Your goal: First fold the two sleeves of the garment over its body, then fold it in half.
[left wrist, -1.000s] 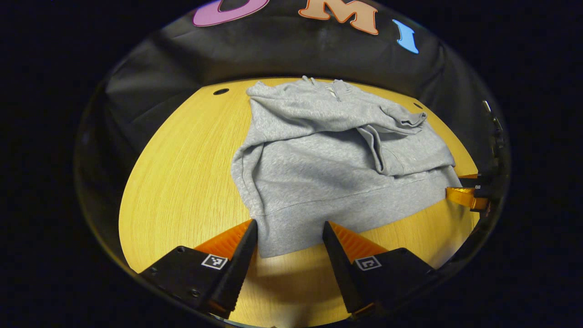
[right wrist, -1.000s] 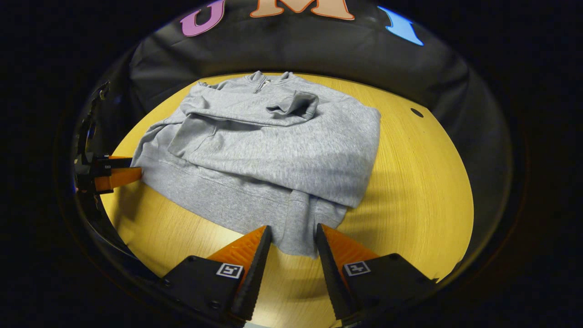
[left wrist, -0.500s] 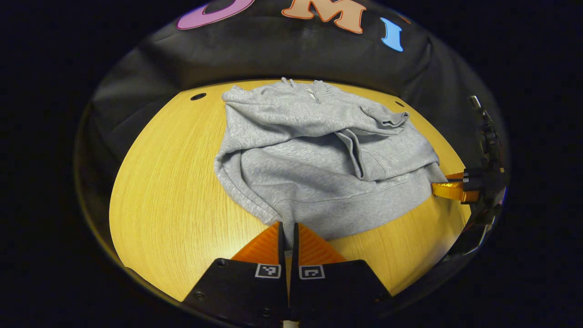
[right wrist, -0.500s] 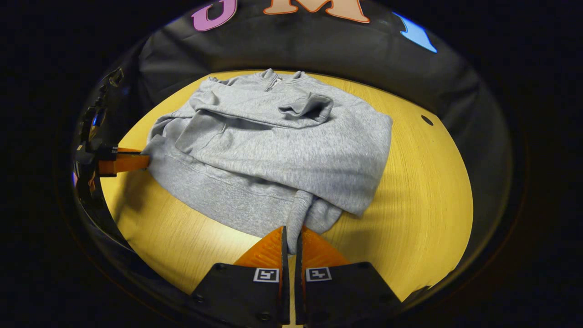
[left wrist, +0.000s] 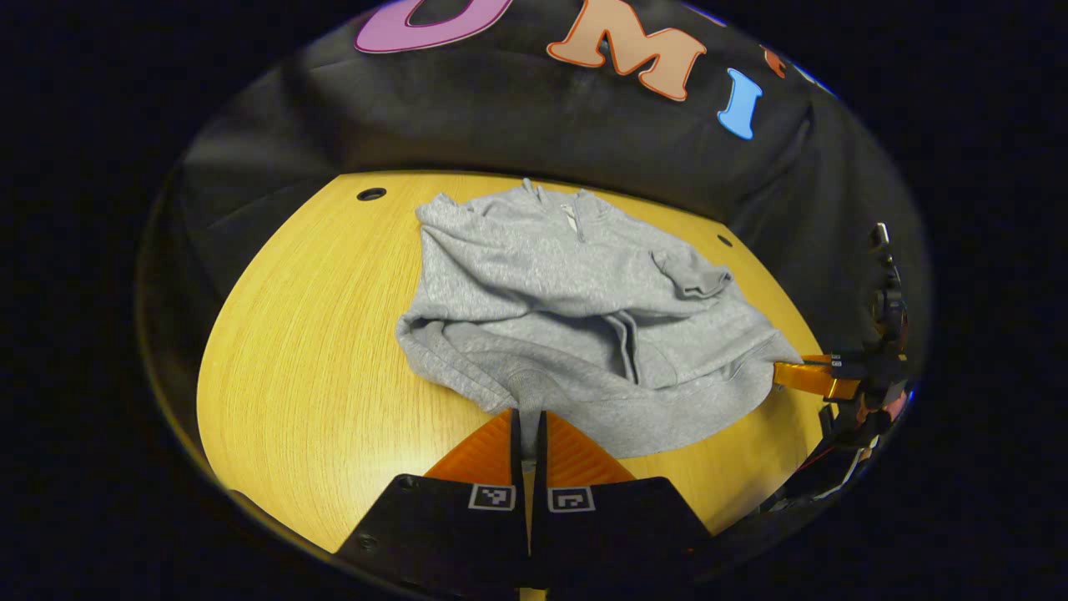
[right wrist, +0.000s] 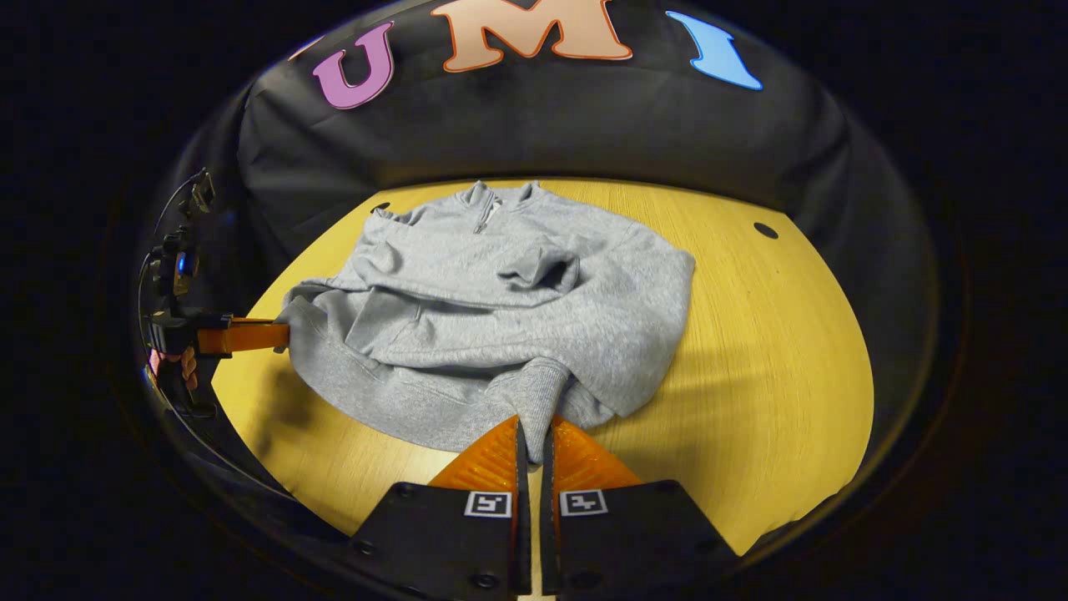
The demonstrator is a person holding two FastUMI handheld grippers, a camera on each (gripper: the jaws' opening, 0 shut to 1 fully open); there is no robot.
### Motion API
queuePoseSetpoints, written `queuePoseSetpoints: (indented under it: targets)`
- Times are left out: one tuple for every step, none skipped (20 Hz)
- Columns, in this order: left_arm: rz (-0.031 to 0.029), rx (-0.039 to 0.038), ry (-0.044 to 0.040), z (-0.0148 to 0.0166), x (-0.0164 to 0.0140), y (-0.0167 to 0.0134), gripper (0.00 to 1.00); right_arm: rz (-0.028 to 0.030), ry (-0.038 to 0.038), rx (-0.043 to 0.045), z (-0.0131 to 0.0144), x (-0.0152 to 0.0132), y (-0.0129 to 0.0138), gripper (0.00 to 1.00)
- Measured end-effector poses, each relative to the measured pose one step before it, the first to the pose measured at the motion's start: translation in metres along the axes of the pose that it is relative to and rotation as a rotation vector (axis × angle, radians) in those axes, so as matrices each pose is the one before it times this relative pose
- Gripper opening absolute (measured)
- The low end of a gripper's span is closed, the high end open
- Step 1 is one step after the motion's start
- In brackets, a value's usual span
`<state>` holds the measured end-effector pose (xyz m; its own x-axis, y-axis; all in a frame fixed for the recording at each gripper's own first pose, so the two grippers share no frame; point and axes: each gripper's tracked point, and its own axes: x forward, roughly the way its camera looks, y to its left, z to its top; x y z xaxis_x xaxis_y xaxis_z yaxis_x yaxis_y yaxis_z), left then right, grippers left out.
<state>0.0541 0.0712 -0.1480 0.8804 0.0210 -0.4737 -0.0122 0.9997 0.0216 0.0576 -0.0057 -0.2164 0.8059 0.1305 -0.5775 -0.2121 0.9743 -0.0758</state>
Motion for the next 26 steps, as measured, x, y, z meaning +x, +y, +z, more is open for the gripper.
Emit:
queuePoseSetpoints:
  targets:
    - [-0.00526, -0.00334, -0.01545, 0.0099, 0.00256, -0.00178, 0.0, 0.0025, -0.01409, 0.00156, 0.00913, -0.00042, 0.00044, 0.07]
    - [-0.00256, 0.00365, -0.01778, 0.01141, 0.00172, -0.00137, 0.0, 0.00404, -0.01603, 0.00163, 0.01058, 0.00108, 0.00001, 0.07]
    - [-0.00151, 0.00619, -0.01819, 0.00852, 0.00532, -0.00287, 0.0, 0.00248, -0.01611, 0.00311, 0.01132, 0.00182, -0.00069, 0.07]
    - [-0.00201, 0.00489, -0.01022, 0.00971, 0.00427, -0.00137, 0.0, 0.00184, -0.01494, 0.0044, 0.01105, 0.00224, -0.0019, 0.05]
    - [0.00074, 0.00403, -0.00842, 0.00758, 0.00553, 0.00013, 0.0, 0.00156, -0.01271, 0.0053, 0.01026, 0.00345, -0.00099, 0.07]
    - [0.00795, 0.0013, -0.00198, 0.0056, 0.00478, 0.00016, 0.0, 0.002, -0.00826, 0.00464, 0.01071, 0.00516, -0.00164, 0.05]
    - [0.00755, -0.00903, -0.0044, 0.0062, 0.00573, -0.00001, 0.0, -0.00189, -0.01179, 0.00699, 0.00893, 0.00603, -0.00157, 0.07]
    - [0.00539, -0.01725, -0.01206, 0.00821, 0.00702, -0.00054, 0.0, -0.00103, -0.00849, 0.00678, 0.00816, 0.0054, -0.00176, 0.07]
    - [0.0077, -0.02427, -0.01223, 0.00769, 0.0053, -0.00053, 0.0, 0.00016, -0.00612, 0.01069, 0.00758, 0.00445, -0.00174, 0.07]
    - [0.00681, -0.02836, -0.01053, 0.00745, 0.00827, -0.00047, 0.0, 0.00321, 0.00131, 0.01344, 0.00591, 0.00773, -0.00101, 0.07]
    - [0.00831, -0.02268, -0.00193, 0.00402, 0.01038, 0.00026, 0.0, 0.00016, 0.00163, 0.0156, 0.00415, 0.00823, -0.00119, 0.07]
    - [0.00938, -0.01357, 0.00732, 0.00264, 0.01038, 0.00163, 0.0, 0.00238, 0.01241, 0.01314, 0.00324, 0.00801, -0.00305, 0.07]
    - [0.01215, -0.00678, 0.00881, 0.00154, 0.00911, 0.002, 0.0, 0.0054, 0.01428, 0.00751, 0.00123, 0.00969, -0.00138, 0.07]
    - [0.01069, -0.00243, 0.01174, 0.00102, 0.00906, 0.00163, 0.0, 0.00194, 0.01517, 0.0067, 0.00233, 0.01047, -0.00341, 0.06]
    - [0.01241, -0.00085, 0.01352, 0.00043, 0.00969, 0.00129, 0.0, 0.00479, 0.01067, 0.00857, 0.003, 0.01046, -0.00262, 0.05]
    - [0.01188, 0.0019, 0.01323, 0.00053, 0.01064, 0.00151, 0.0, 0.00331, 0.02041, 0.01042, 0.00091, 0.01037, -0.00292, 0.07]
    - [0.01239, 0.0039, 0.01869, -0.00228, 0.01115, 0.00291, 0.0, 0.00048, 0.01735, 0.00781, 0.00065, 0.01219, -0.00341, 0.07]
    - [0.01167, 0.0057, 0.02325, -0.00291, 0.00953, 0.00184, 0.0, -0.00085, 0.01569, 0.00014, -0.0009, 0.007, -0.00137, 0.07]
    - [0.00957, 0.00439, 0.01644, -0.00283, 0.00824, 0.00204, 0.0, 0.00105, 0.01438, 0.00397, -0.0009, 0.00948, -0.00189, 0.07]
    - [0.00774, 0.00205, 0.01136, -0.00247, 0.00828, 0.00168, 0.0, 0.00418, 0.00112, -0.00101, -0.00015, 0.00475, -0.00086, 0.07]
    - [0.00311, -0.00011, 0.00976, -0.0019, 0.00534, 0.0002, 0.0, 0.00657, 0.00231, -0.00972, 0.00056, 0.00724, -0.00075, 0.07]
    - [0.00032, 0.0049, -0.00697, 0.00198, 0.00265, -0.00077, 0.0, 0.00402, -0.00271, -0.01198, -0.00074, 0.00527, -0.00101, 0.07]
    - [0.00282, 0.00675, -0.01174, 0.00105, 0.00216, 0.00007, 0.0, 0.00136, -0.00796, -0.01216, -0.00149, 0.00226, 0.00018, 0.07]
    - [0.00109, 0.00661, -0.00174, -0.00144, 0.0008, 0.00101, 0.0, -0.00162, -0.00946, -0.01414, -0.00007, 0.00024, -0.00018, 0.07]
    - [-0.00022, 0.00373, 0.00258, -0.00152, -0.00063, 0.0005, 0.0, -0.00041, -0.00199, -0.00883, -0.00244, -0.00149, 0.00011, 0.07]
    - [0.00243, 0.00316, -0.00215, 0.00156, -0.00168, 0.00062, 0.01, 0.00304, 0.00081, 0.00533, -0.00006, -0.0012, 0.00118, 0.07]
